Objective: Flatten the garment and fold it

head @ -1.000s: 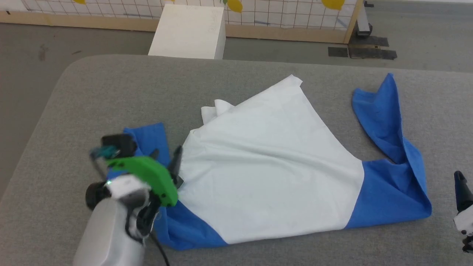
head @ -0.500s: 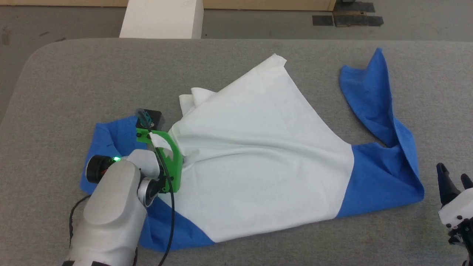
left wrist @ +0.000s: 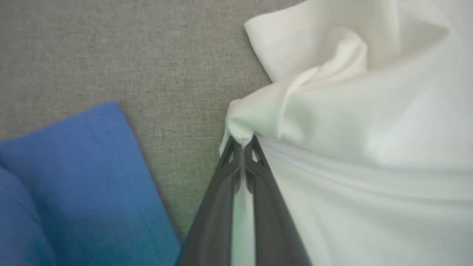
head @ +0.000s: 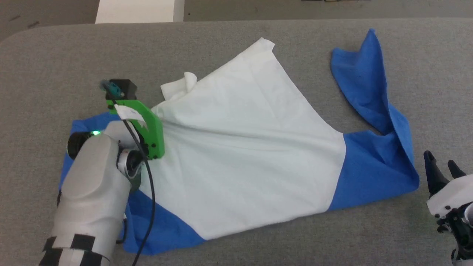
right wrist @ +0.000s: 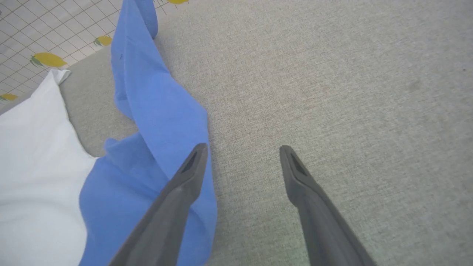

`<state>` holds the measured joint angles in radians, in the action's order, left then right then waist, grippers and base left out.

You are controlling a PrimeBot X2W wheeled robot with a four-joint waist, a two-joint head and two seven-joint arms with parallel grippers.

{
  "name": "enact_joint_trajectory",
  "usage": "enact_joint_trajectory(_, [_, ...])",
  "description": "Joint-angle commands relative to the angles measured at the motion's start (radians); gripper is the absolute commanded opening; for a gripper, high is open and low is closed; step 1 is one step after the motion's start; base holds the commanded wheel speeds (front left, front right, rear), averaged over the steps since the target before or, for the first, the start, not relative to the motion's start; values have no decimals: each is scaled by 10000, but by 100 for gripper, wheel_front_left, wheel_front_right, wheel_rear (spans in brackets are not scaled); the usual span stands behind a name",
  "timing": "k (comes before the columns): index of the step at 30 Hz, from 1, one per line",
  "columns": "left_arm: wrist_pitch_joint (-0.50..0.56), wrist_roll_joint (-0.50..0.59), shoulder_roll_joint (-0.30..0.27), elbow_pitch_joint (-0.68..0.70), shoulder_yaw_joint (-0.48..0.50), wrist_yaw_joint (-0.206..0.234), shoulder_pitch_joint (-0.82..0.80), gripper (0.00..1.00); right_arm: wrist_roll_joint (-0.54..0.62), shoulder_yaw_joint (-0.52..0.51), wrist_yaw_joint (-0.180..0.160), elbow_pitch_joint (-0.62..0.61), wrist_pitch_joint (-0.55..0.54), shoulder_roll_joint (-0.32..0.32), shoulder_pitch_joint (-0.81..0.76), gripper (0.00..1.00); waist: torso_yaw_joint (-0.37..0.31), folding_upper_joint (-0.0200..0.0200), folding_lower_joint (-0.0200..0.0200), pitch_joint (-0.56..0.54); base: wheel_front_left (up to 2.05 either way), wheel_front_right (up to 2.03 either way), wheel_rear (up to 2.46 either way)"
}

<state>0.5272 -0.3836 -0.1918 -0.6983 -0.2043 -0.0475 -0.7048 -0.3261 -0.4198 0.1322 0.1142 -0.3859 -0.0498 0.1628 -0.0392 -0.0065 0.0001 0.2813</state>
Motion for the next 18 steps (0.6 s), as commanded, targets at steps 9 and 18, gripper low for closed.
enact_joint_trajectory(9, [-1105, 9, -946, 306, 555, 121, -1994, 0, -227, 381, -15, 59, 337, -5, 398, 100, -778, 65, -1, 1330, 0, 0, 0])
enact_joint_trajectory(18, [-2472, 164, -1307, 273, 627, 4, -2728, 0, -412, 788, -15, 426, 722, -5, 659, 100, -947, 65, -1, 1917, 0, 0, 0])
